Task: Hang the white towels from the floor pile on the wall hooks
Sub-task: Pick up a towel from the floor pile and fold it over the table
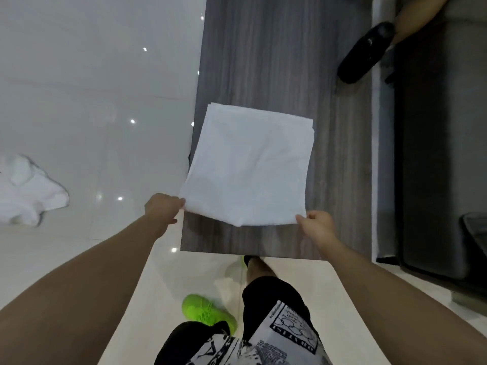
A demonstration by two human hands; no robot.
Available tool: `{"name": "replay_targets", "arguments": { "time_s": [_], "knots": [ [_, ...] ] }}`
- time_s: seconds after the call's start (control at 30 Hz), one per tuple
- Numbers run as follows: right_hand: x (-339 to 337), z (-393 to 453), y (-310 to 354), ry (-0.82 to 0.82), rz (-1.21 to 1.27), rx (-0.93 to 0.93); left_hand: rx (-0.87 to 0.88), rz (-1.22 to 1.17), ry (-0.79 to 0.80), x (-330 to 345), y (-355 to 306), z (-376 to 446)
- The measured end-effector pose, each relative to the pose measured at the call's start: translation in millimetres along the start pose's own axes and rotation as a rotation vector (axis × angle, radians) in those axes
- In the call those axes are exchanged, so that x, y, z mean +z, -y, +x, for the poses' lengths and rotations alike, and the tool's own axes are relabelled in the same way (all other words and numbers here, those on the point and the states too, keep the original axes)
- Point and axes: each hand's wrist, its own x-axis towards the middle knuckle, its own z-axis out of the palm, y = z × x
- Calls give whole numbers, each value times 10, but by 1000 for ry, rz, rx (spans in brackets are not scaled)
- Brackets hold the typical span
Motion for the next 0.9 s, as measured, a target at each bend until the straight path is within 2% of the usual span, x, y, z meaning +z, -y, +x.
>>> {"name": "replay_targets", "arguments": {
  "time_s": [0.2, 0.43, 0.6, 0.77, 0.9],
  "knots": [
    [-242, -905, 741, -94, 125, -318, 193, -270, -16, -1082, -174, -658],
    [-368, -2253, 1733, 12, 336, -628, 425, -516, -65, -2740, 42, -1628],
    [20, -3278, 2433, 123, 404, -778, 530, -651, -258, -4002, 676, -2147],
    [736, -4223, 3066, 282, 275, -950, 480, -825, -516, -5103, 1648, -2475],
    [1436, -4885, 3479, 376, 190, -1049, 462, -984, -693, -5699, 2434, -2696]
  ]
}}
